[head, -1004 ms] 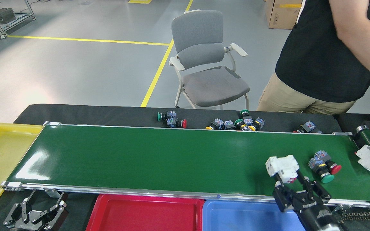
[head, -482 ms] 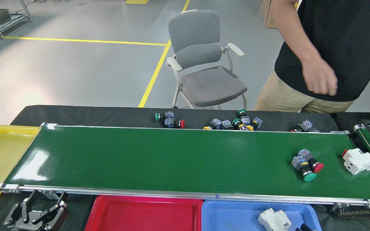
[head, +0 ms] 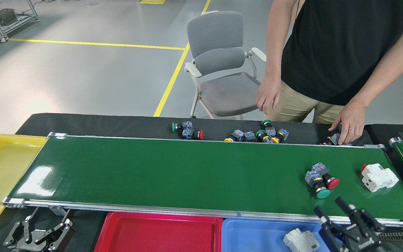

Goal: Pick switch part from conveyor to tray

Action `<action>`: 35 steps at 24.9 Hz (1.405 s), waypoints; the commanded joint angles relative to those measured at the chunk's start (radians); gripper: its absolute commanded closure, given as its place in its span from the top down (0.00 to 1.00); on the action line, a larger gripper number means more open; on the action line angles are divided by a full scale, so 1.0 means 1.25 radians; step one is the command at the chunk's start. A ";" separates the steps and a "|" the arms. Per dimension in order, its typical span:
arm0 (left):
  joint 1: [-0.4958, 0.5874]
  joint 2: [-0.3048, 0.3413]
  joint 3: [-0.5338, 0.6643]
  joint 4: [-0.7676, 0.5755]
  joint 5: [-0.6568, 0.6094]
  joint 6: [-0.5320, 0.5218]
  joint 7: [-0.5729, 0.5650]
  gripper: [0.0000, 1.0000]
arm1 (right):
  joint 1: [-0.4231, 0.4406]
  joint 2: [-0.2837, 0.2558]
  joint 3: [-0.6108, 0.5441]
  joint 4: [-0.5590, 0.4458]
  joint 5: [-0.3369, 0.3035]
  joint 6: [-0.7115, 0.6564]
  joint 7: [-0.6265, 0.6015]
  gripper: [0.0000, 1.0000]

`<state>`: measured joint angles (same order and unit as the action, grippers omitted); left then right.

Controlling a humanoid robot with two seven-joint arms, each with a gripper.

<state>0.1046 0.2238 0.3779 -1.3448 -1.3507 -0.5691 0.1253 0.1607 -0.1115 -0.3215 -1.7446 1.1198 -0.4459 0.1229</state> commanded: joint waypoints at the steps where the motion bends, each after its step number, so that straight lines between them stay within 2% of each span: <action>1: -0.008 0.009 0.001 -0.009 -0.001 0.000 0.007 1.00 | -0.024 0.000 0.007 0.000 0.033 0.184 -0.004 0.83; 4: -0.008 0.006 0.000 -0.009 -0.001 -0.001 0.007 1.00 | -0.023 0.002 0.056 0.007 0.086 0.259 -0.008 0.83; 12: -0.006 0.010 0.002 -0.007 0.001 0.000 0.007 1.00 | 0.068 0.041 0.082 -0.014 0.095 0.259 -0.086 0.85; 16: -0.006 0.010 0.002 -0.007 0.001 0.000 0.007 1.00 | 0.068 0.046 0.082 -0.014 0.097 0.259 -0.086 0.85; 20: -0.008 0.010 0.000 -0.005 -0.001 0.000 0.007 1.00 | 0.024 0.049 0.119 -0.013 0.109 0.268 -0.066 0.85; 24: -0.010 0.009 0.000 -0.005 -0.002 0.000 0.005 1.00 | -0.046 0.052 0.246 0.016 0.158 0.352 -0.026 0.86; 28: -0.014 0.008 -0.002 -0.005 -0.002 -0.001 0.005 1.00 | -0.095 0.048 0.377 0.057 0.174 0.460 -0.006 0.88; 32: -0.022 0.005 -0.004 -0.004 -0.003 -0.001 0.005 1.00 | -0.149 0.050 0.431 0.134 0.188 0.513 0.001 0.88; 35: -0.026 0.008 -0.016 -0.004 -0.003 0.000 0.005 1.00 | -0.163 0.048 0.435 0.143 0.188 0.525 0.002 0.89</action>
<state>0.0842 0.2236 0.3581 -1.3417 -1.3522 -0.5694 0.1275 -0.0259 -0.0491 0.2223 -1.5587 1.3524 0.1930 0.1252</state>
